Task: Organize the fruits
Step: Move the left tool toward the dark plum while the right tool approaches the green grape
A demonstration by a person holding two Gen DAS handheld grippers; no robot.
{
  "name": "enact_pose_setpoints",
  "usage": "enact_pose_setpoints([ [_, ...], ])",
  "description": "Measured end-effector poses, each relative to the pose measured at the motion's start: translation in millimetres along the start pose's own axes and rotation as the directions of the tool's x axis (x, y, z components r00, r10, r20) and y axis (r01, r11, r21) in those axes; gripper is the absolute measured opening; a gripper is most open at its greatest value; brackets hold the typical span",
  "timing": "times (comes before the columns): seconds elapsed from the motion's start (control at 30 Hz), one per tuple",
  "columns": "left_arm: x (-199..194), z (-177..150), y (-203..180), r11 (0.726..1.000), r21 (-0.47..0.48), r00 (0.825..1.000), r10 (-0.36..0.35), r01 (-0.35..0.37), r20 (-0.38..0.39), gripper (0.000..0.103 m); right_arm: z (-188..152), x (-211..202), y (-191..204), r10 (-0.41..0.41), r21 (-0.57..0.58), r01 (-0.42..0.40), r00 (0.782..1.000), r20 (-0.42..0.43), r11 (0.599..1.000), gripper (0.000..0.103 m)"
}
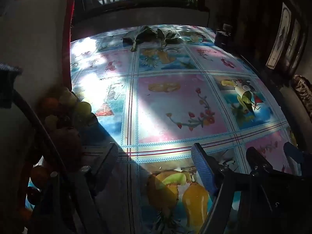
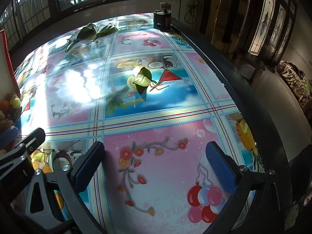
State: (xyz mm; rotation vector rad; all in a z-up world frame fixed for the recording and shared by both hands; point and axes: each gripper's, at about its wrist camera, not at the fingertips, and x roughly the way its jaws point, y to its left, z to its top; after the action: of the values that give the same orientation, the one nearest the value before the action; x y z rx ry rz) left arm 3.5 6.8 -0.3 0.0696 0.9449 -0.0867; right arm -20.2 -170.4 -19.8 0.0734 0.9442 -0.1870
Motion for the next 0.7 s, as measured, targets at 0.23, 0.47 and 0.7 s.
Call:
enact_pose_setpoints([
  [0.23, -1.3, -0.3, 13.3, 0.996, -0.065, 0.998, -0.068, 0.068, 0.001, 0.078, 0.0, 0.1, 0.1, -0.001, -0.001, 0.001, 1.0, -0.001, 1.0, 0.103],
  [0.47, -2.9, -3.5, 22.0, 0.991, -0.09, 0.995, -0.097, 0.098, 0.011, 0.078, 0.0, 0.1, 0.0, -0.001, -0.001, 0.001, 1.0, 0.0, 1.0, 0.103],
  [0.7, -5.6, -6.7, 32.5, 0.988, -0.108, 0.994, -0.113, 0.113, 0.008, 0.078, 0.0, 0.1, 0.1, -0.001, -0.001, 0.001, 1.0, 0.0, 1.0, 0.103],
])
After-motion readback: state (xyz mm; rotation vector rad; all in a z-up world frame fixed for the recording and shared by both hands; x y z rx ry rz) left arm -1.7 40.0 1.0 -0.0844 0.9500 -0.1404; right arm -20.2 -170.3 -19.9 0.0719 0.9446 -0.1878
